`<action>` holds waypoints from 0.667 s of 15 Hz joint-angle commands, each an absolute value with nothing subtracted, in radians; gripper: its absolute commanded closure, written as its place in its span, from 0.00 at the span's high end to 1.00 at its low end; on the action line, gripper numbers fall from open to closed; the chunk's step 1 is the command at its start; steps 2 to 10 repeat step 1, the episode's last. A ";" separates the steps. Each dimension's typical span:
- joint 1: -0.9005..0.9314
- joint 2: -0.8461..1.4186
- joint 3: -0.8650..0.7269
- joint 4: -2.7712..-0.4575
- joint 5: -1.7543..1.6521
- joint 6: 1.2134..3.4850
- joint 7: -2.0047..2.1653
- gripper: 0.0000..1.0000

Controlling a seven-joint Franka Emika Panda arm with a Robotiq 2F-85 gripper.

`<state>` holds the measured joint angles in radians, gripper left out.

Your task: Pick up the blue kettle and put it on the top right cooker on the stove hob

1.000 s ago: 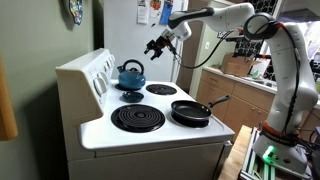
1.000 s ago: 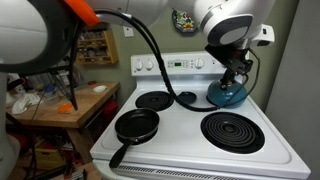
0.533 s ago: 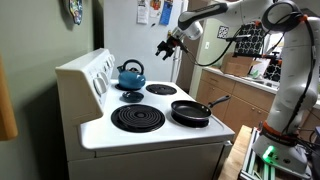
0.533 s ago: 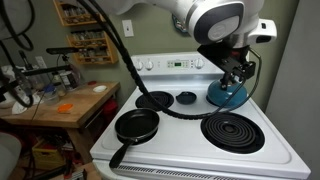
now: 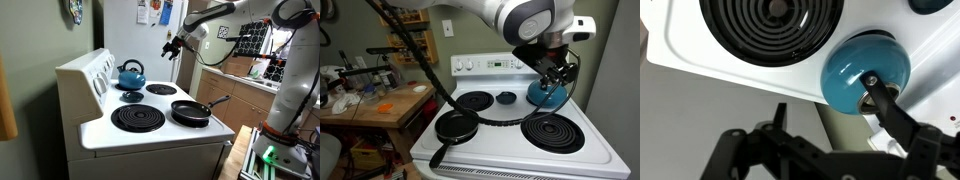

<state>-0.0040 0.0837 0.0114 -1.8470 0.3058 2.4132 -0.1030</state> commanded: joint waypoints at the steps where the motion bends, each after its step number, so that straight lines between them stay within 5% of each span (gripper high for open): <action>1: -0.006 0.082 0.014 -1.845 0.302 2.410 -0.099 1.00; 10: -0.006 0.082 0.014 -1.845 0.302 2.410 -0.099 1.00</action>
